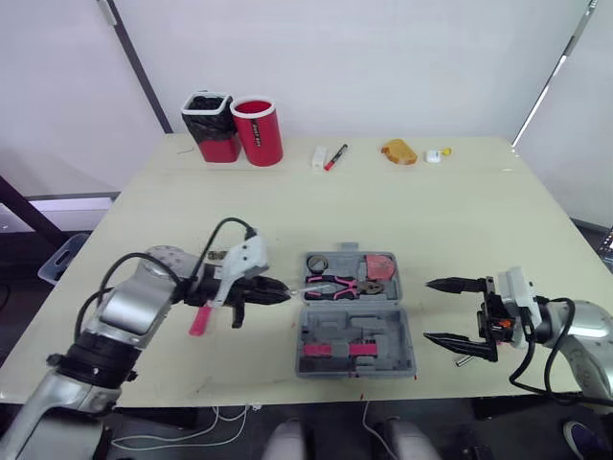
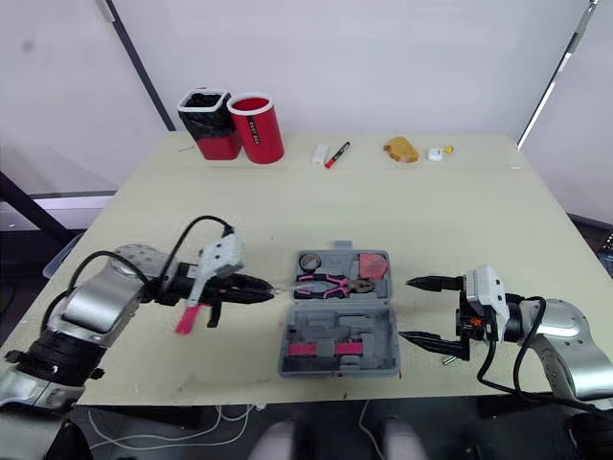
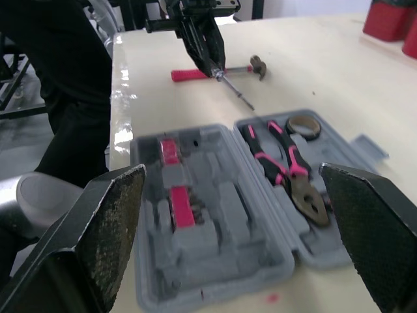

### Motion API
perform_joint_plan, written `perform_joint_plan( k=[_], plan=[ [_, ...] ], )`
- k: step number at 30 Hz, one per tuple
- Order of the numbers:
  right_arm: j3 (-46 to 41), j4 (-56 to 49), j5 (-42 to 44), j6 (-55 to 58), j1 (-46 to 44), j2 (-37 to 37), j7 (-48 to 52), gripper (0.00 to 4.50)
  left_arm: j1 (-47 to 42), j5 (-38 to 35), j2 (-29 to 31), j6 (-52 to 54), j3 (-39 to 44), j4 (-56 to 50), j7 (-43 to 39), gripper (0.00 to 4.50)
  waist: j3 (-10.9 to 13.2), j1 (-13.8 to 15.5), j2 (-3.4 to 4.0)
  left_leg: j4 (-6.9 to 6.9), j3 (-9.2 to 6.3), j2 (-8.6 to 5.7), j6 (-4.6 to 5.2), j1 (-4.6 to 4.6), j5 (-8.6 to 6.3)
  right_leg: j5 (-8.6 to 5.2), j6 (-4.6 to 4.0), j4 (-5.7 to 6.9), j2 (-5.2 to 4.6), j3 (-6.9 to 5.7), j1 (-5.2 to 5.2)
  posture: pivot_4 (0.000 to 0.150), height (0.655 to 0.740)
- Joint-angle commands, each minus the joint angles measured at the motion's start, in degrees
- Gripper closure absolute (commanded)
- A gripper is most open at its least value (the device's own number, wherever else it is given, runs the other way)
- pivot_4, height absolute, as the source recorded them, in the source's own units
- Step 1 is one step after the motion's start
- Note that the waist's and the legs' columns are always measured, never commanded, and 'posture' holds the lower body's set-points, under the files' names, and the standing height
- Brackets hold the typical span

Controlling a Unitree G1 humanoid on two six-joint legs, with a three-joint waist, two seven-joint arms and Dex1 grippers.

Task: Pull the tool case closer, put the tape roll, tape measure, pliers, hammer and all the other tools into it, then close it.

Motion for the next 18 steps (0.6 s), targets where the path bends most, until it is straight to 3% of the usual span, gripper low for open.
perform_joint_plan(
  k=[1,8,18],
  plan=[
    [-2.14,-0.3,-0.18,-1.68,-0.06,-0.82,0.48,0.0,-4.24,3.42,-2.72,-0.59,-3.42,0.69,0.05,4.38,0.0,0.06,-0.01,0.01,-0.03,0.0,0.0,0.0,0.0,0.0,0.0,0.01,0.02,0.0,0.0,0.15,0.74],
    [-2.35,-0.95,-1.05,-3.08,1.25,-0.23,-1.16,0.0,-8.83,8.27,-9.62,-0.5,-10.39,4.39,-1.25,4.38,0.01,0.05,-0.01,0.09,-0.01,-0.01,0.01,-0.02,0.0,0.01,0.01,0.01,0.03,0.05,0.04,0.15,0.74],
    [-3.19,-2.52,-1.1,-3.16,2.37,-0.48,-3.1,0.0,-14.33,14.22,-13.51,2.64,-15.5,9.5,-2.2,4.38,0.02,0.01,-0.02,0.13,-0.09,-0.01,0.01,-0.04,0.0,0.01,0.01,0.03,0.09,0.05,0.04,0.15,0.74]
  ],
)
